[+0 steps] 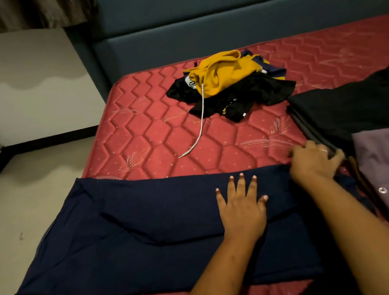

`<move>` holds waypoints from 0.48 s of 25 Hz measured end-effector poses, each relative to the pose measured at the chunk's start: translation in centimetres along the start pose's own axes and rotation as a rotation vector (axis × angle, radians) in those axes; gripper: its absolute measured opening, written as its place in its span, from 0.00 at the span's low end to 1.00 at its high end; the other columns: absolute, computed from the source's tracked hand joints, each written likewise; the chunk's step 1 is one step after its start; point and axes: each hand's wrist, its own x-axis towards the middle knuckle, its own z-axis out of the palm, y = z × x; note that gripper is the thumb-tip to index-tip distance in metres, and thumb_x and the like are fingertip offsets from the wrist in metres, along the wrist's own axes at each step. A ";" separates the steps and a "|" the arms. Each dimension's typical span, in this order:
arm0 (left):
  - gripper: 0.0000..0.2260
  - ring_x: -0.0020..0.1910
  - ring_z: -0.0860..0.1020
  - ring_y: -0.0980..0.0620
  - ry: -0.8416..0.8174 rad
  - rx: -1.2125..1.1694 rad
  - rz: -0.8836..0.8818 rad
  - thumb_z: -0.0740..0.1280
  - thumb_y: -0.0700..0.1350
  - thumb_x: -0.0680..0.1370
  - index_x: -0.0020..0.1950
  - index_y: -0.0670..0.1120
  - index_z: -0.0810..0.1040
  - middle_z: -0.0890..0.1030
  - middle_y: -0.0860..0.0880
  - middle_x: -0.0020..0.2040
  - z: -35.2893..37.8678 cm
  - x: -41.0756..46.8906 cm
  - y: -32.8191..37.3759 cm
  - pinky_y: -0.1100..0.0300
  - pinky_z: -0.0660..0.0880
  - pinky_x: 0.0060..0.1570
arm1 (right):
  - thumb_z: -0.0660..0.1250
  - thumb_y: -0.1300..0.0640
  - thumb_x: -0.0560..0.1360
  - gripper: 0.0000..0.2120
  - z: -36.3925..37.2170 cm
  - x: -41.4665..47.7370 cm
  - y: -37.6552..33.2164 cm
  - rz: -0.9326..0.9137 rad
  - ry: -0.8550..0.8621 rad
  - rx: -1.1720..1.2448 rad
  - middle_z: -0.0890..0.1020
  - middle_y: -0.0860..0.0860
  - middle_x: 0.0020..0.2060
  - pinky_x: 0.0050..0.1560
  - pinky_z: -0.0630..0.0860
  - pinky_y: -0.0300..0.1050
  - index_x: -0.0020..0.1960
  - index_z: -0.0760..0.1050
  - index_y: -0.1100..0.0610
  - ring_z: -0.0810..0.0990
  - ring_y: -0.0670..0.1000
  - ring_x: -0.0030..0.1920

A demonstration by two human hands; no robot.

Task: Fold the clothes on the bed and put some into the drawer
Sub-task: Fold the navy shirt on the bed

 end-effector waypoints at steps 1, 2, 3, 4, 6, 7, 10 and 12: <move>0.27 0.78 0.47 0.48 -0.072 -0.019 -0.007 0.43 0.59 0.80 0.78 0.54 0.54 0.51 0.50 0.79 0.4 0.3 0.6 0.39 0.42 0.72 | 0.61 0.59 0.76 0.22 0.1 -1.1 -1.3 -0.174 0.039 0.026 0.69 0.50 0.70 0.73 0.51 0.58 0.69 0.69 0.46 0.63 0.53 0.72; 0.25 0.78 0.44 0.48 -0.122 -0.027 -0.015 0.44 0.57 0.81 0.79 0.54 0.53 0.48 0.50 0.80 0.7 0.6 1.0 0.40 0.38 0.72 | 0.59 0.56 0.77 0.24 1.0 -2.3 -1.7 -0.397 0.032 0.068 0.66 0.49 0.72 0.74 0.50 0.55 0.72 0.66 0.46 0.62 0.51 0.73; 0.24 0.78 0.43 0.49 -0.116 -0.025 -0.018 0.44 0.56 0.82 0.78 0.54 0.54 0.48 0.50 0.80 0.8 0.7 1.1 0.40 0.36 0.72 | 0.54 0.51 0.78 0.24 2.1 -3.5 -1.4 -0.574 0.000 0.114 0.65 0.46 0.74 0.74 0.49 0.51 0.75 0.62 0.46 0.60 0.49 0.75; 0.25 0.78 0.43 0.48 -0.084 -0.013 -0.010 0.42 0.56 0.81 0.78 0.54 0.55 0.48 0.50 0.80 0.9 0.8 1.1 0.40 0.36 0.71 | 0.46 0.43 0.78 0.27 2.9 -4.5 -0.4 -0.645 -0.080 0.102 0.62 0.44 0.75 0.74 0.47 0.49 0.76 0.58 0.44 0.58 0.48 0.76; 0.30 0.78 0.45 0.48 -0.005 -0.019 -0.004 0.38 0.58 0.76 0.78 0.55 0.55 0.51 0.50 0.80 1.6 1.0 1.1 0.41 0.36 0.71 | 0.31 0.32 0.72 0.36 3.8 -5.0 2.4 -0.547 -0.129 0.055 0.56 0.42 0.77 0.75 0.44 0.52 0.77 0.49 0.40 0.52 0.46 0.77; 0.30 0.78 0.48 0.47 0.034 -0.023 -0.012 0.39 0.59 0.76 0.78 0.56 0.56 0.53 0.50 0.79 2.0 1.0 1.0 0.41 0.38 0.71 | 0.28 0.31 0.70 0.38 4.3 -4.8 3.6 -0.476 -0.115 0.005 0.53 0.42 0.77 0.75 0.43 0.54 0.77 0.45 0.39 0.50 0.47 0.77; 0.25 0.75 0.62 0.47 0.117 0.024 -0.017 0.49 0.60 0.78 0.74 0.56 0.66 0.66 0.49 0.75 2.6 0.7 0.8 0.41 0.50 0.72 | 0.28 0.29 0.68 0.39 4.5 -4.6 4.8 -0.308 -0.123 -0.044 0.50 0.42 0.78 0.75 0.43 0.58 0.77 0.41 0.39 0.46 0.49 0.78; 0.24 0.72 0.68 0.47 0.127 0.047 -0.014 0.52 0.61 0.78 0.72 0.56 0.70 0.70 0.49 0.72 2.5 0.6 0.8 0.41 0.56 0.71 | 0.34 0.28 0.72 0.36 4.0 -4.4 4.9 -0.219 -0.142 -0.017 0.48 0.42 0.78 0.75 0.45 0.60 0.77 0.42 0.41 0.45 0.50 0.78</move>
